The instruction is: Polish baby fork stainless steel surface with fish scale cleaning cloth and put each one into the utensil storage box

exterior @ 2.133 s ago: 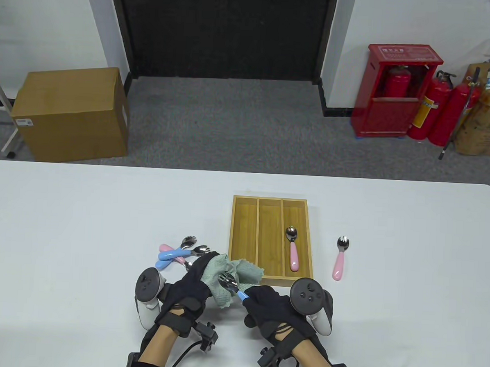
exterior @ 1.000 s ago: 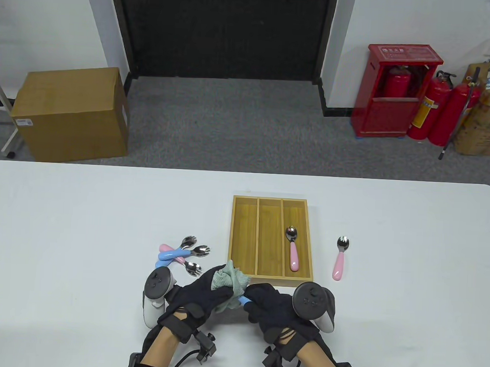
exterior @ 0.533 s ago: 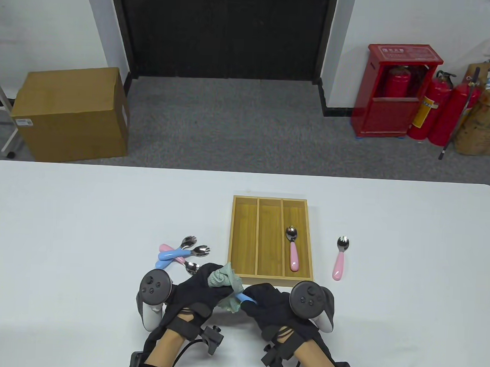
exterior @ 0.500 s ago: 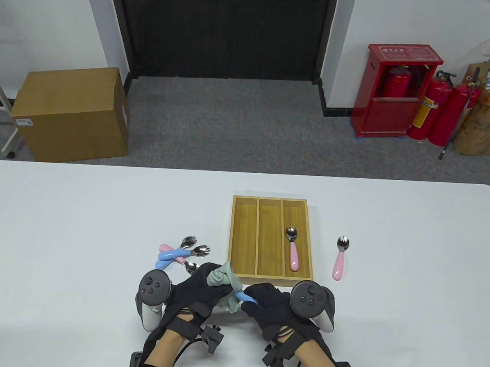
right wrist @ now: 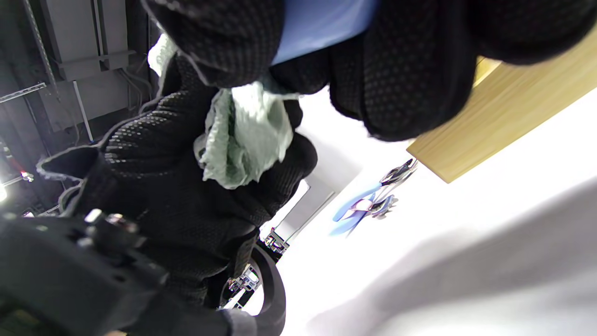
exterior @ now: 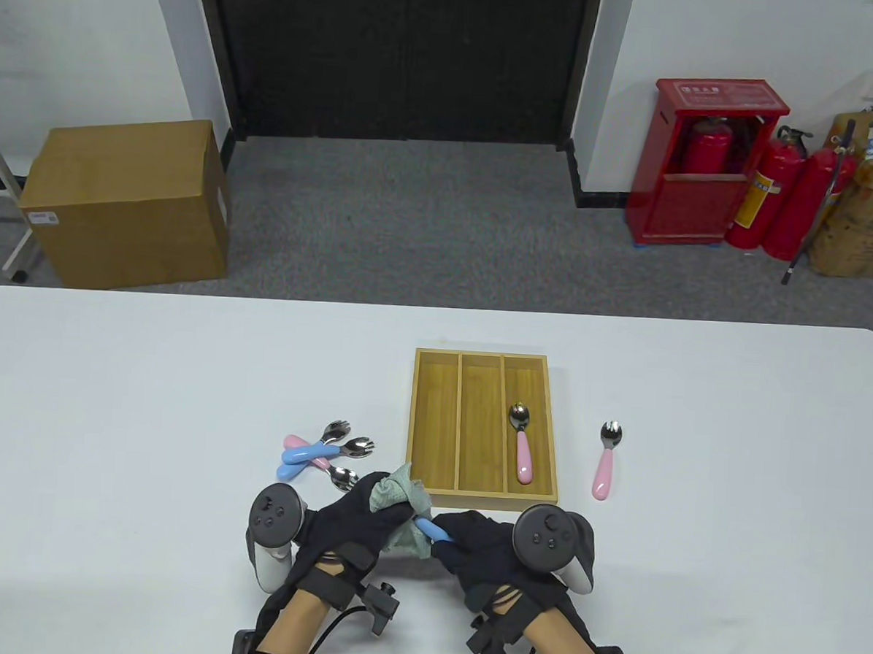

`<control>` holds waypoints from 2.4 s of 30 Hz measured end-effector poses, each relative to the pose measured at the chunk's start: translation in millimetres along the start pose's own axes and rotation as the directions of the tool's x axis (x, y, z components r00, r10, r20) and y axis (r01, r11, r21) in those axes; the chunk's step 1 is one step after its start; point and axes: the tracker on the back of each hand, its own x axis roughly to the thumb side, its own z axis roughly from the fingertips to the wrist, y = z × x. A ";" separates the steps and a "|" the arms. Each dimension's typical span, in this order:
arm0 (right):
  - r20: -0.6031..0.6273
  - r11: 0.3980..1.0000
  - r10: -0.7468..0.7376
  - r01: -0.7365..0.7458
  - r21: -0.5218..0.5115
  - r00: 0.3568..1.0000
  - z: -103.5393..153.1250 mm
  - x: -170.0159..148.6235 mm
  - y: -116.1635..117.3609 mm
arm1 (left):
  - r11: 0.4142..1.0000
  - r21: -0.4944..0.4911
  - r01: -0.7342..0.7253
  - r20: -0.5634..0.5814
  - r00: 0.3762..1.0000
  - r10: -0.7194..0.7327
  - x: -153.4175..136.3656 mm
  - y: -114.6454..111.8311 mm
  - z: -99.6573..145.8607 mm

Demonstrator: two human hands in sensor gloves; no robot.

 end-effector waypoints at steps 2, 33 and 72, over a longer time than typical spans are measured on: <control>-0.004 1.000 0.003 -0.003 -0.010 1.000 -0.2 -0.6 -1.9 | 0.998 -0.021 -0.056 -0.035 0.998 0.055 -1.9 -2.2 -0.1; -0.017 1.000 0.020 -0.020 0.020 1.000 -5.4 1.7 2.0 | 0.951 0.206 0.232 -0.037 0.973 -0.230 4.3 22.6 2.3; -0.039 0.999 -0.012 0.014 0.037 0.999 -6.6 -1.5 2.6 | 0.937 0.182 0.299 -0.046 0.954 -0.295 3.7 24.8 -2.0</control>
